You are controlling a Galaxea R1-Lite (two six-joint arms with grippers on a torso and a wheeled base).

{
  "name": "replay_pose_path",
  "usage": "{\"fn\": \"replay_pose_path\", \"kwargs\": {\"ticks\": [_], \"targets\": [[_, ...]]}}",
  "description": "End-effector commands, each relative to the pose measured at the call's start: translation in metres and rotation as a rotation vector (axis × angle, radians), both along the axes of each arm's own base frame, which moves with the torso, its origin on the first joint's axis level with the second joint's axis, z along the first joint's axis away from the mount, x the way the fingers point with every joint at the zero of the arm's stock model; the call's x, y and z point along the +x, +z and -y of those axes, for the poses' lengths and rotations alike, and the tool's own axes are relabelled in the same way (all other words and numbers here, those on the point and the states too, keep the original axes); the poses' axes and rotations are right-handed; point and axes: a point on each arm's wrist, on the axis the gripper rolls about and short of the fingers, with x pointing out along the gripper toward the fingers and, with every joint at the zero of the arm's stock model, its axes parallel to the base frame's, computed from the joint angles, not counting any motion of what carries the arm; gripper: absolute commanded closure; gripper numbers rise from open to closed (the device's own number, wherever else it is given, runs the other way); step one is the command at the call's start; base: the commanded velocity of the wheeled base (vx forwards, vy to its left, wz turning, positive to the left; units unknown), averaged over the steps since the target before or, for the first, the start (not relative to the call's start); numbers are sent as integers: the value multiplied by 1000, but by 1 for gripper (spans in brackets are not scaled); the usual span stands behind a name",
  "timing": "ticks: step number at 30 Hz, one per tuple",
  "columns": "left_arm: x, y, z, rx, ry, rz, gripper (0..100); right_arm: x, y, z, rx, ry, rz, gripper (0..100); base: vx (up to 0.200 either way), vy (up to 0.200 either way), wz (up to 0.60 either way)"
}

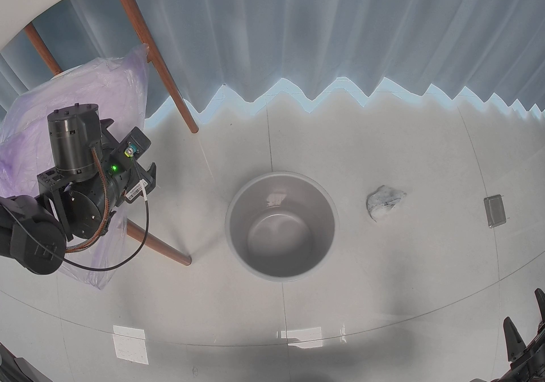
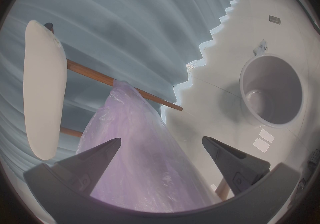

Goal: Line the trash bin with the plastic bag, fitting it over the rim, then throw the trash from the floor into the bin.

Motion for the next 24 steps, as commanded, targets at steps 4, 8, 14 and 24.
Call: {"fn": "replay_pose_path", "kwargs": {"ticks": [4, 8, 14, 24], "targets": [[-1, 0, -1, 0, 2, 0, 0, 0, -5, 0, -1, 1, -1, 0, 0, 0, 0], [0, -1, -4, -1, 10, 1, 100, 0, -5, 0, -1, 2, -1, 0, 0, 0, 0], [0, 1, -11, -4, 35, 8, 100, 0, -5, 0, -1, 1, -1, 0, 0, 0, 0], [-16, 11, 1, -95, -20, 44, 100, 0, -5, 0, -1, 1, -1, 0, 0, 0, 0]]}}
